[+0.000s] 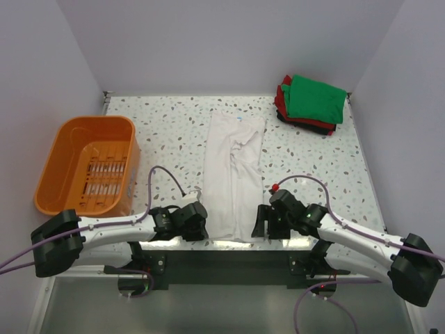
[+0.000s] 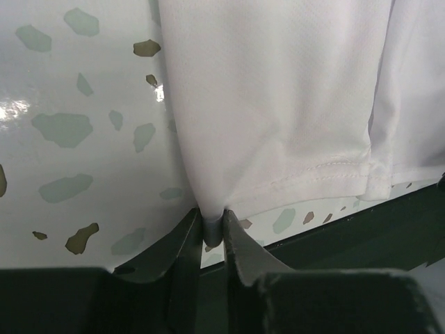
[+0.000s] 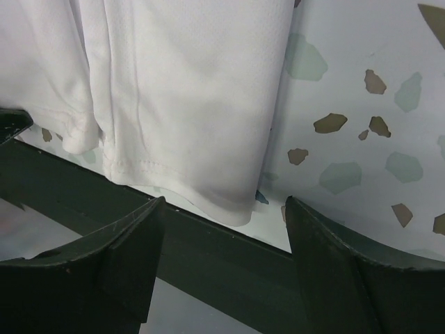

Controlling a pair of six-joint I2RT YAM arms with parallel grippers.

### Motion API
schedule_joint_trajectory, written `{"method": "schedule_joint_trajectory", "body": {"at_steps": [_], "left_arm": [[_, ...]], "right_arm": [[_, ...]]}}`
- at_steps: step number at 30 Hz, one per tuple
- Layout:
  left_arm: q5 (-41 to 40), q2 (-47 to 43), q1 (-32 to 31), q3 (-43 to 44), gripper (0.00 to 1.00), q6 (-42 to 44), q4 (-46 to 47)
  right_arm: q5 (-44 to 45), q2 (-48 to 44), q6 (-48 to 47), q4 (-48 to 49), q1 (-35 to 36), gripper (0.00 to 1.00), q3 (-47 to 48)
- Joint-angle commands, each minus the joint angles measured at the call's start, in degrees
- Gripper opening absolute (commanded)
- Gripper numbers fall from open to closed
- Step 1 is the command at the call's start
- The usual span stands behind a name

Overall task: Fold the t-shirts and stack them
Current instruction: Fold the tshirt

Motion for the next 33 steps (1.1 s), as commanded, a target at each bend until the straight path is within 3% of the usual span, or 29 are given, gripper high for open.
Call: {"method": "schedule_joint_trajectory", "body": {"at_steps": [1, 6, 7, 12, 13, 15, 22, 28, 33], "left_arm": [[0.52, 1.08, 0.09, -1.37, 0.21, -0.88, 1.64], [1.13, 2.23, 0.09, -1.98, 0.03, -1.49, 2.25], [1.39, 2.31, 0.09, -2.16, 0.0, -1.76, 2.26], [1.66, 1.88, 0.09, -2.51, 0.0, -1.23, 2.52], [1.75, 1.79, 0.09, -2.51, 0.0, -1.14, 2.43], [2.18, 1.17, 0.09, -2.51, 0.0, 0.08, 1.99], [6.49, -5.41, -0.35, -3.13, 0.0, 3.6, 0.5], [11.15, -5.95, -0.53, -3.3, 0.0, 5.45, 1.19], [10.72, -4.63, -0.53, -1.9, 0.0, 5.98, 0.85]], "right_arm": [[-1.7, 0.45, 1.89, 2.54, 0.62, 0.72, -0.96], [-1.96, 1.24, 3.12, 3.07, 1.14, 0.59, -2.1], [-1.53, 1.5, 3.47, 3.16, 1.14, 0.53, -2.28], [-0.03, 2.91, 4.26, 4.03, 1.23, 0.29, -2.72], [0.49, 2.91, 4.26, 4.3, 1.23, 0.15, -2.9], [0.68, 1.69, 4.18, 4.39, 1.32, 0.0, -2.99], [-5.38, -6.13, 4.35, -2.55, 2.81, 0.0, -2.72], [-9.86, -8.87, 6.28, -5.2, 5.27, 0.0, -3.78], [-7.33, -7.9, 5.85, -5.45, 5.8, 0.0, -1.77]]}}
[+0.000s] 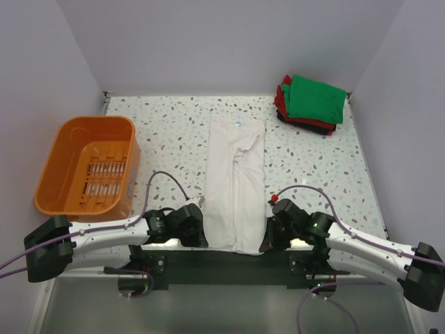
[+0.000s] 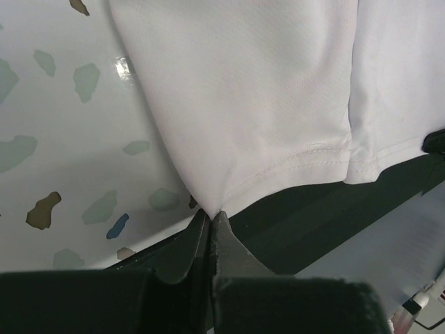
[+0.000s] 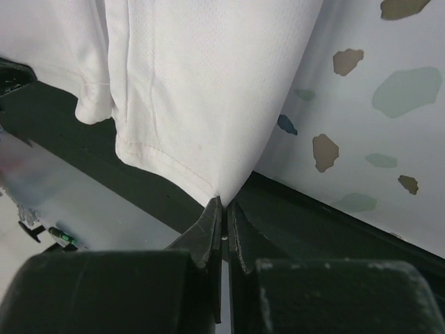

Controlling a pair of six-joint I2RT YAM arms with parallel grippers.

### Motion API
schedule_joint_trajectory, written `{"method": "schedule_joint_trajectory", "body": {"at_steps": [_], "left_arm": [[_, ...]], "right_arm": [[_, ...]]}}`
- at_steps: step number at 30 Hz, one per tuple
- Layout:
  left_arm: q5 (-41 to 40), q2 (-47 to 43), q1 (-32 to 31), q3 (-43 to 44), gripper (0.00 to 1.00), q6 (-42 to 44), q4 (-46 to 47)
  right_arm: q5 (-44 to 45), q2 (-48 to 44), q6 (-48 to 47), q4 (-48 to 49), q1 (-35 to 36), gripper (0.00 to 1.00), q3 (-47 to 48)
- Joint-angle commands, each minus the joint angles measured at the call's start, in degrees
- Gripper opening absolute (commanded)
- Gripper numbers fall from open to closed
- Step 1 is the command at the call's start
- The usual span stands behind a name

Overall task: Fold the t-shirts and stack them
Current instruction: Fold the tshirt

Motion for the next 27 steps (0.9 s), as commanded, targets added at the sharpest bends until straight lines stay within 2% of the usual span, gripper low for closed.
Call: {"method": "schedule_joint_trajectory", "body": {"at_steps": [1, 8, 14, 15, 18, 27], "left_arm": [[0.62, 0.4, -0.35, 1.34, 0.0, 1.82, -0.59], [-4.57, 1.54, 0.61, 7.65, 0.0, 4.63, -3.32], [-4.22, 5.32, 7.37, 13.63, 0.0, 11.83, -1.57], [-4.05, 6.36, 9.64, 14.34, 0.0, 12.45, -1.21], [-5.27, 9.26, 12.65, 17.77, 0.0, 14.83, -0.33], [-8.97, 19.28, 20.21, 30.69, 0.0, 20.01, 0.19]], "right_arm": [[1.04, 0.43, -0.03, -2.61, 0.38, 0.0, 2.83], [10.45, 6.14, -2.41, -5.96, 0.38, 0.0, 9.86], [18.62, 12.81, -6.97, -7.53, -0.93, 0.0, 19.0], [23.77, 14.21, -7.76, -8.24, -1.37, 0.0, 21.71], [30.21, 17.11, -10.13, -8.77, -2.86, 0.0, 26.37], [28.21, 25.03, -20.59, -0.34, -14.28, 0.0, 34.47]]}}
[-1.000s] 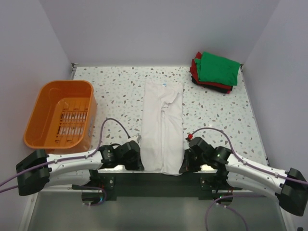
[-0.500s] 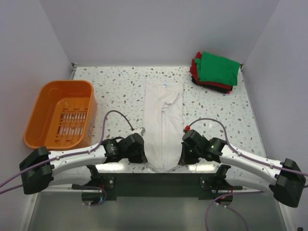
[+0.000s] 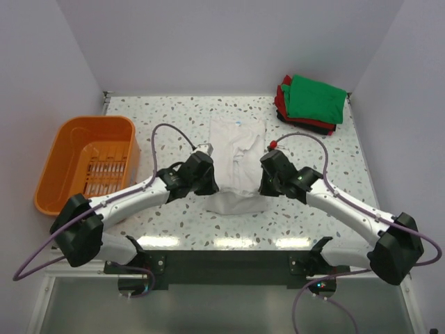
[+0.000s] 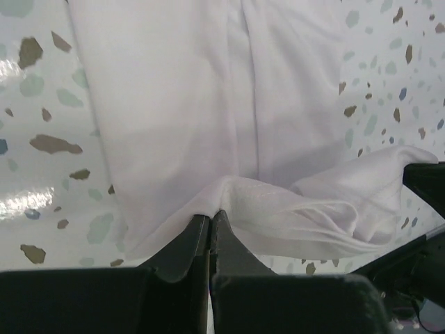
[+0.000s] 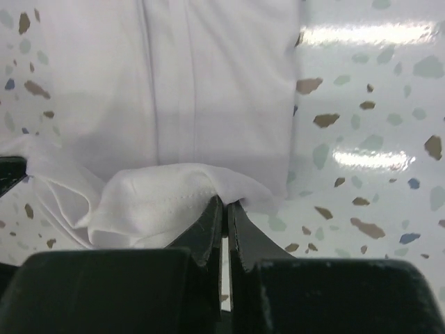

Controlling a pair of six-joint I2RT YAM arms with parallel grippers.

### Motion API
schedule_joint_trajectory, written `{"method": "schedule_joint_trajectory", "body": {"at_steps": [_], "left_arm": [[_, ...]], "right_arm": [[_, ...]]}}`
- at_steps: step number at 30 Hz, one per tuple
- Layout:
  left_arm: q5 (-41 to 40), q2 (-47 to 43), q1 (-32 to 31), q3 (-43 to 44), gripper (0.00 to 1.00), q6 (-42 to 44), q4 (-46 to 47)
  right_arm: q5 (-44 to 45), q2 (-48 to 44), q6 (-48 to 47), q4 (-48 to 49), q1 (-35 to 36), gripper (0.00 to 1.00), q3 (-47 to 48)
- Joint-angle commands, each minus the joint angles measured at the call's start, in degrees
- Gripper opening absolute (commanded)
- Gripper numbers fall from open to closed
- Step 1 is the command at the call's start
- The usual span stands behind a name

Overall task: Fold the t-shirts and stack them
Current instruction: Fold the tshirt

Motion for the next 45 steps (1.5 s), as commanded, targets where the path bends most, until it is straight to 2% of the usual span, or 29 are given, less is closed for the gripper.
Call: {"method": "schedule_joint_trajectory", "body": {"at_steps": [1, 5, 9, 18, 25, 33, 35, 36, 38, 39, 40, 41, 42, 43, 44, 45], "left_arm": [[-2.45, 2.51, 3.36, 5.62, 0.0, 4.45, 2.46], [-2.81, 6.2, 6.61, 9.85, 0.0, 6.74, 3.35], [-2.54, 10.67, 8.72, 13.45, 0.0, 9.11, 4.49], [-1.05, 20.69, 12.68, 21.8, 0.0, 11.84, 4.06], [-0.96, 25.01, 14.61, 24.09, 0.0, 11.75, 4.41], [0.18, 31.25, 16.2, 29.88, 0.0, 12.81, 1.96], [0.18, 31.95, 16.29, 31.29, 0.09, 13.51, 0.98], [0.18, 32.04, 16.37, 31.56, 0.28, 13.69, 0.98], [0.53, 31.52, 16.46, 31.83, 0.44, 14.3, 1.15], [0.62, 31.34, 16.38, 32.09, 0.66, 14.56, 1.07], [0.62, 30.99, 16.37, 32.18, 0.75, 14.74, 0.98], [0.71, 30.29, 16.37, 32.09, 0.81, 14.92, 0.89], [0.62, 29.76, 16.37, 32.09, 0.91, 15.0, 0.63], [0.54, 29.24, 16.37, 31.92, 0.97, 15.18, 0.37], [0.53, 27.84, 16.37, 31.65, 1.0, 15.27, 0.19], [0.53, 26.95, 16.37, 30.61, 1.0, 15.27, 0.1]], "right_arm": [[2.68, 3.92, -6.59, 4.56, -3.15, 0.0, 4.47], [5.06, 8.31, -10.29, 7.38, -5.17, 0.0, 9.64], [3.05, 13.77, -12.92, 8.78, -9.2, 0.0, 13.87], [-0.82, 23.78, -14.15, 11.6, -14.05, 0.0, 19.41], [-3.72, 30.29, -14.77, 13.09, -16.51, 0.0, 22.93], [-3.64, 36.01, -13.19, 12.04, -18.18, 0.0, 27.67], [-3.82, 36.54, -12.84, 11.25, -18.09, 0.02, 29.08], [-3.73, 36.63, -12.75, 10.55, -18.27, 0.06, 29.52], [-3.38, 36.37, -12.32, 9.84, -18.27, 0.17, 30.05], [-3.12, 35.84, -12.22, 9.23, -18.27, 0.22, 30.14], [-3.2, 35.4, -12.14, 8.88, -18.27, 0.37, 30.23], [-3.12, 34.88, -12.14, 8.52, -18.27, 0.47, 30.14], [-2.94, 33.65, -12.05, 8.09, -18.27, 0.55, 29.96], [-2.68, 33.03, -12.13, 7.82, -18.27, 0.72, 29.44], [-2.59, 32.33, -12.22, 7.56, -18.27, 0.8, 29.09], [-2.59, 31.54, -12.31, 7.12, -18.27, 0.92, 28.56]]}}
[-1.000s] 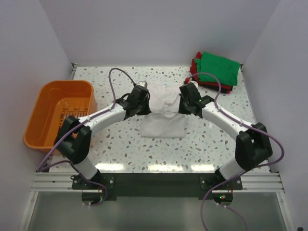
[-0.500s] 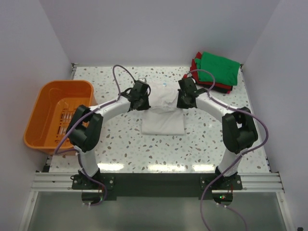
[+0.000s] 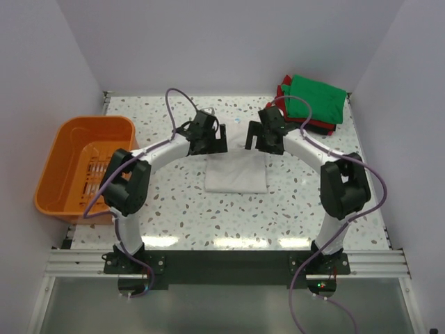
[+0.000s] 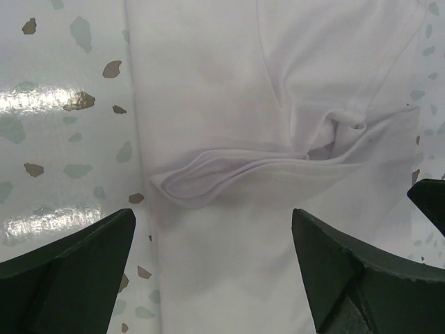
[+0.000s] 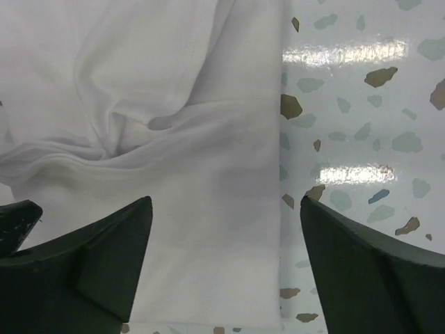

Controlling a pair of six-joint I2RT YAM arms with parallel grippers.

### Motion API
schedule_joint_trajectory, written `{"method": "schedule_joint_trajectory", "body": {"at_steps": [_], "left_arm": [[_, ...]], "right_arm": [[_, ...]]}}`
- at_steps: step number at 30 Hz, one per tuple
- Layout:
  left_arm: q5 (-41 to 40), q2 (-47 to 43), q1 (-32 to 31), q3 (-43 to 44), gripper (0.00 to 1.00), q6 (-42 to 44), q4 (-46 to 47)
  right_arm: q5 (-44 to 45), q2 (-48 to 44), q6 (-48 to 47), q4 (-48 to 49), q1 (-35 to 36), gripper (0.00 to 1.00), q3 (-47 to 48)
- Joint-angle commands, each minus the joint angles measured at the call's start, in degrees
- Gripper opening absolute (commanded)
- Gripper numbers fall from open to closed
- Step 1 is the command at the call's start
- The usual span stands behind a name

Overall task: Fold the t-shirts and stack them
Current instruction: Fold the tshirt

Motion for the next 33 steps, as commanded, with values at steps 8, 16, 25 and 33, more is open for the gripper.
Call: {"method": "schedule_joint_trajectory", "body": {"at_steps": [8, 16, 25, 33], "left_arm": [[1.67, -16.66, 0.35, -13.49, 1.0, -0.61, 1.99], [10.28, -24.84, 0.0, -29.59, 1.0, -6.06, 8.66], [15.21, -19.68, -0.7, -34.26, 0.74, -7.73, 14.38], [14.51, -17.56, -1.67, -34.35, 0.42, -7.99, 14.3]], "right_arm": [[-2.96, -16.98, 1.61, -0.91, -0.11, 0.99, -13.71], [-11.15, -26.82, 5.66, 4.45, -0.11, 0.99, -31.1], [-12.65, -25.17, 7.77, 9.12, -0.11, 0.98, -35.52], [-13.96, -21.3, 8.74, 10.7, -0.11, 0.75, -35.52]]}}
